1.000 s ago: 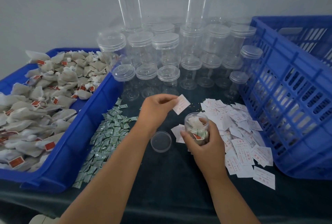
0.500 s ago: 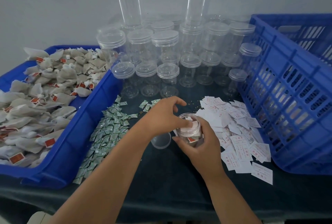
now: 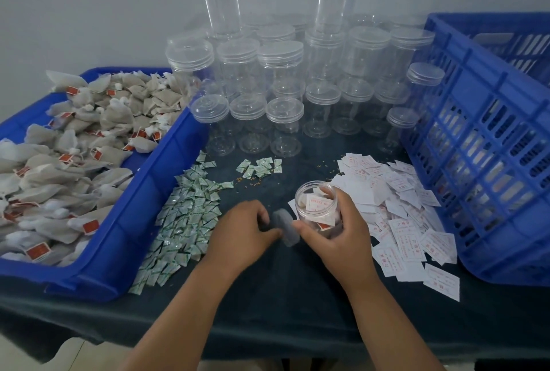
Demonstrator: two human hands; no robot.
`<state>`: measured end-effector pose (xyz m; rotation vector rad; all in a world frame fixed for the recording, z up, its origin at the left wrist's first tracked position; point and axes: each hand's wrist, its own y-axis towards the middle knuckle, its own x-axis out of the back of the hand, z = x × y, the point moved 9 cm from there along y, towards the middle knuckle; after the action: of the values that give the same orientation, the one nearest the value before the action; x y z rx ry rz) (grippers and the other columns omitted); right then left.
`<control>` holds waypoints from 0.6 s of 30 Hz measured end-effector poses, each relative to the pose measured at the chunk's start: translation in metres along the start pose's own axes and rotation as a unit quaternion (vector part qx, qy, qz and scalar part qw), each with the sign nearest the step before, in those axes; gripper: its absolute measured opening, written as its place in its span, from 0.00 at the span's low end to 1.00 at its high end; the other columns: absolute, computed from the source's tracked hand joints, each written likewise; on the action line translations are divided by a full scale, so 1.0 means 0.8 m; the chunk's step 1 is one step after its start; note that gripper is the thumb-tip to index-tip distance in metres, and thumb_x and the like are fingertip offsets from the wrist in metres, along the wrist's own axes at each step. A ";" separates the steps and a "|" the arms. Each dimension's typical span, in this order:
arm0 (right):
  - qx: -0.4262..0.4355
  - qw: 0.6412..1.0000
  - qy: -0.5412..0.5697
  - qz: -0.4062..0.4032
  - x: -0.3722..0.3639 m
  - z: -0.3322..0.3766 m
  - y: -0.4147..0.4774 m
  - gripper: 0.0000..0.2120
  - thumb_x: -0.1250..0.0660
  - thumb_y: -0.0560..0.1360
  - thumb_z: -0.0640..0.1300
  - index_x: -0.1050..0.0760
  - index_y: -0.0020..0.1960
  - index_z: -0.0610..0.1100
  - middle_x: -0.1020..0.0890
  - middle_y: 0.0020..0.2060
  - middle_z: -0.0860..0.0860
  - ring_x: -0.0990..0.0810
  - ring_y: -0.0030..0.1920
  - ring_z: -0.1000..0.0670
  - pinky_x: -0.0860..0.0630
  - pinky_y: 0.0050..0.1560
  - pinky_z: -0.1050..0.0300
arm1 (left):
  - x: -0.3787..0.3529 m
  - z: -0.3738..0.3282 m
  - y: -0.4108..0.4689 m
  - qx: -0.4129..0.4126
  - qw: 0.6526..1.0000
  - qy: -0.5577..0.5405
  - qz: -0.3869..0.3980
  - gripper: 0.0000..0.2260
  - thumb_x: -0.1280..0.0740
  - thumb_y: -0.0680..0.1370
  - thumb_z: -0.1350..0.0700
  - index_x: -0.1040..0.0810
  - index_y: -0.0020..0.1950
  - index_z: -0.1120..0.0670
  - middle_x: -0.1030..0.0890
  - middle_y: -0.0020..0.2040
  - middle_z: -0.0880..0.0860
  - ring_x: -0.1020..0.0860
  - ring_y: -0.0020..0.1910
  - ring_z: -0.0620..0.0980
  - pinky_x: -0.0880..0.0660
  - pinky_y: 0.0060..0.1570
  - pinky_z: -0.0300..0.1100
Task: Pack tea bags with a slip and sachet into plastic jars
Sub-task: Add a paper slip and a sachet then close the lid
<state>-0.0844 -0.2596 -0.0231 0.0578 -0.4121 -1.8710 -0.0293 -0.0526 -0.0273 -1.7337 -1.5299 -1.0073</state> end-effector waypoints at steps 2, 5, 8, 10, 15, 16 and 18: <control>0.002 0.999 0.016 0.027 -0.006 0.001 -0.002 0.32 0.18 0.67 0.55 0.22 0.68 0.51 0.15 0.60 0.54 0.17 0.65 0.48 0.18 0.63 0.38 | 0.002 0.002 0.002 0.006 0.997 -0.065 -0.028 0.14 0.25 0.75 0.48 0.28 0.37 0.47 0.21 0.35 0.45 0.24 0.35 0.42 0.28 0.36 0.44; 0.011 0.999 0.002 0.036 -0.009 0.003 -0.002 0.30 0.19 0.68 0.56 0.22 0.67 0.54 0.14 0.60 0.56 0.16 0.63 0.49 0.17 0.62 0.42 | 0.005 -0.003 0.009 -0.004 0.994 -0.107 -0.035 0.09 0.31 0.76 0.58 0.27 0.40 0.46 0.18 0.41 0.45 0.20 0.41 0.43 0.21 0.46 0.49; -0.004 1.000 -0.008 0.004 -0.003 0.000 0.000 0.28 0.20 0.68 0.60 0.23 0.66 0.59 0.14 0.58 0.58 0.14 0.59 0.53 0.17 0.57 0.51 | -0.005 -0.011 0.015 -0.017 0.990 -0.141 0.018 0.08 0.32 0.80 0.53 0.23 0.57 0.42 0.17 0.52 0.40 0.19 0.51 0.37 0.21 0.57 0.45; -0.018 1.000 -0.006 -0.009 0.001 -0.003 0.002 0.25 0.21 0.69 0.61 0.24 0.63 0.63 0.14 0.55 0.60 0.14 0.55 0.55 0.18 0.53 0.56 | -0.022 -0.025 0.013 -0.058 0.986 -0.123 0.095 0.15 0.30 0.80 0.45 0.23 0.66 0.42 0.20 0.57 0.38 0.21 0.55 0.37 0.23 0.61 0.44; -0.026 0.999 -0.020 -0.016 0.002 -0.004 0.006 0.23 0.22 0.68 0.61 0.26 0.60 0.70 0.14 0.50 0.63 0.14 0.49 0.59 0.21 0.47 0.66 | -0.031 -0.041 0.002 -0.129 0.982 -0.108 0.087 0.10 0.21 0.72 0.46 0.17 0.49 0.45 0.21 0.51 0.41 0.22 0.52 0.41 0.23 0.56 0.43; -0.019 1.000 -0.015 -0.018 0.002 -0.001 0.006 0.23 0.22 0.68 0.60 0.26 0.60 0.70 0.14 0.52 0.63 0.14 0.51 0.59 0.21 0.48 0.67 | -0.026 -0.037 0.002 -0.112 0.982 -0.142 0.062 0.08 0.21 0.72 0.47 0.18 0.44 0.46 0.19 0.48 0.42 0.20 0.50 0.41 0.22 0.53 0.43; -0.006 1.000 0.009 -0.026 0.004 0.004 0.003 0.25 0.21 0.69 0.59 0.25 0.63 0.66 0.14 0.55 0.63 0.14 0.54 0.59 0.20 0.49 0.68 | -0.021 -0.023 0.003 -0.058 0.980 -0.190 0.021 0.10 0.23 0.75 0.48 0.23 0.41 0.46 0.17 0.45 0.43 0.19 0.45 0.41 0.21 0.48 0.44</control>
<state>-0.0843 -0.2627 -0.0189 0.0780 -0.3900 -1.9220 -0.0302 -0.0769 -0.0321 -2.1254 -1.6811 -0.7888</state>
